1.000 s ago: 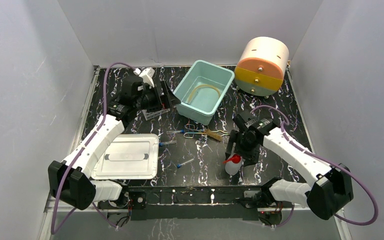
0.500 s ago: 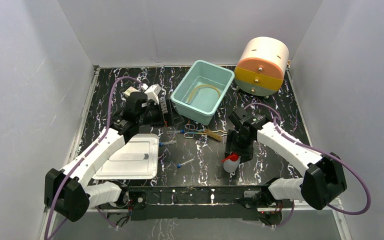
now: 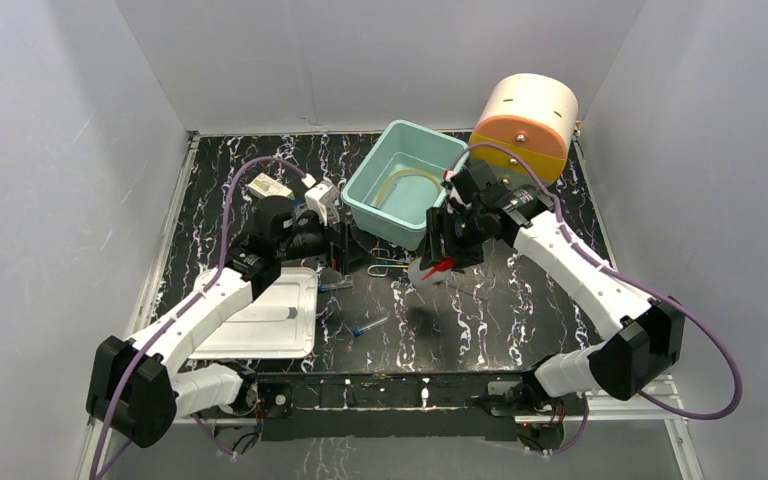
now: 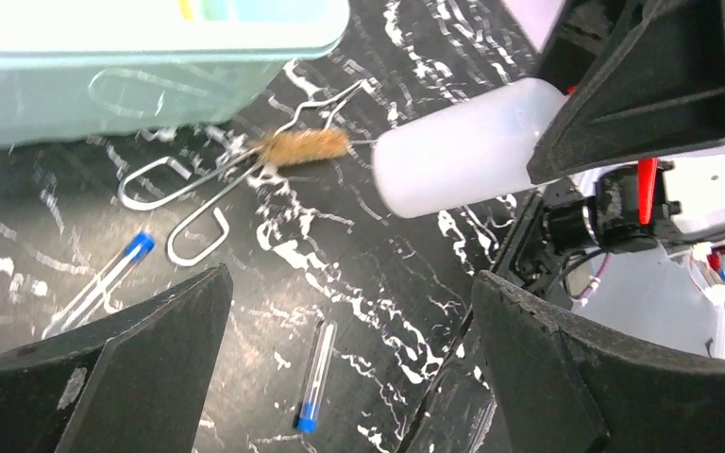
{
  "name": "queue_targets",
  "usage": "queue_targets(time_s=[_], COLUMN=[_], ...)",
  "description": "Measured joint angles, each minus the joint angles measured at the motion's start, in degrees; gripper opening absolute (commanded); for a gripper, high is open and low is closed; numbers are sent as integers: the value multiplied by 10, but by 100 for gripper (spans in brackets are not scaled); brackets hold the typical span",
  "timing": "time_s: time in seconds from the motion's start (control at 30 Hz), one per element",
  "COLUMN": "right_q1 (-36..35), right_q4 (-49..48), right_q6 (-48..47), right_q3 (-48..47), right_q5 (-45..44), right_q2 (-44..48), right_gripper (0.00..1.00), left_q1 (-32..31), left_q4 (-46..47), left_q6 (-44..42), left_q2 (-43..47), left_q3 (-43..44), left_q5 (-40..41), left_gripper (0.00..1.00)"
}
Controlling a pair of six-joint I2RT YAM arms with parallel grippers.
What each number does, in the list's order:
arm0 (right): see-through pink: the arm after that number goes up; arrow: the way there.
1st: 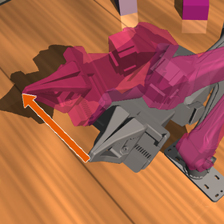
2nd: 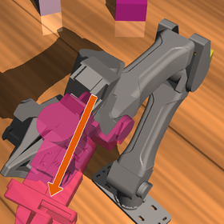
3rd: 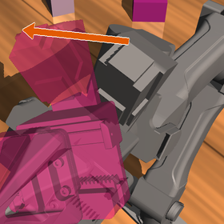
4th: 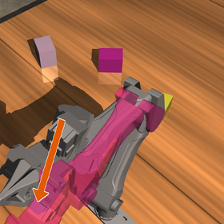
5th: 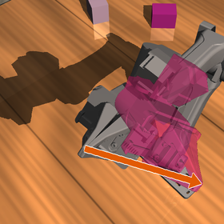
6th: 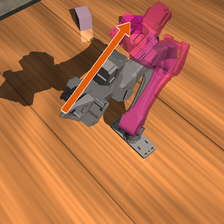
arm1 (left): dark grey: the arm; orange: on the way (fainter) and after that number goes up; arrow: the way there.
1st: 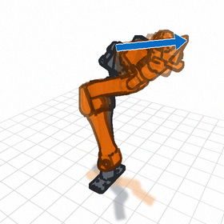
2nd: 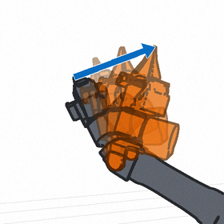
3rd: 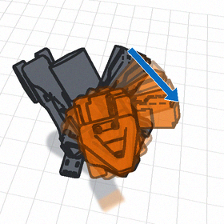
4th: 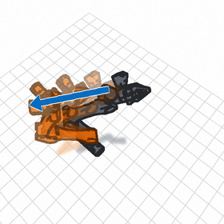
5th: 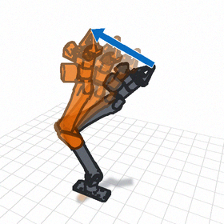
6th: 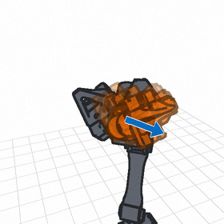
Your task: Organize the chemistry lab equipment
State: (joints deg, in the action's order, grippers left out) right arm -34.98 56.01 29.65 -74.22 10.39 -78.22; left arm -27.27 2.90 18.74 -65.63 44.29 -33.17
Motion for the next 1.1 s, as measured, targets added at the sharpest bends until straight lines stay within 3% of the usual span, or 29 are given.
queue_targets(time_s=[0.27,0.43,0.6,0.87,0.97,1.1], right_q1=[5,6,10,35,43,44], right_q4=[0,-5,8,25,38,51], right_q6=[-39,-42,-54,-69,-71,-71], right_q3=[-144,-243,-287,-333,-336,-336], right_q5=[97,158,202,261,285,303], right_q2=[-42,-91,-132,-195,-204,-210], right_gripper=[55,55,55,54,54,55], left_q1=[0,0,0,-2,-2,-2], left_q4=[85,67,11,-90,-132,-158], left_q6=[-8,-99,-200,-290,-320,-339], left_q2=[-66,-88,-121,-183,-190,-191], left_q3=[76,134,204,285,299,303], left_q5=[-96,-169,-201,-235,-251,-261], left_gripper=[98,98,87,52,51,59])
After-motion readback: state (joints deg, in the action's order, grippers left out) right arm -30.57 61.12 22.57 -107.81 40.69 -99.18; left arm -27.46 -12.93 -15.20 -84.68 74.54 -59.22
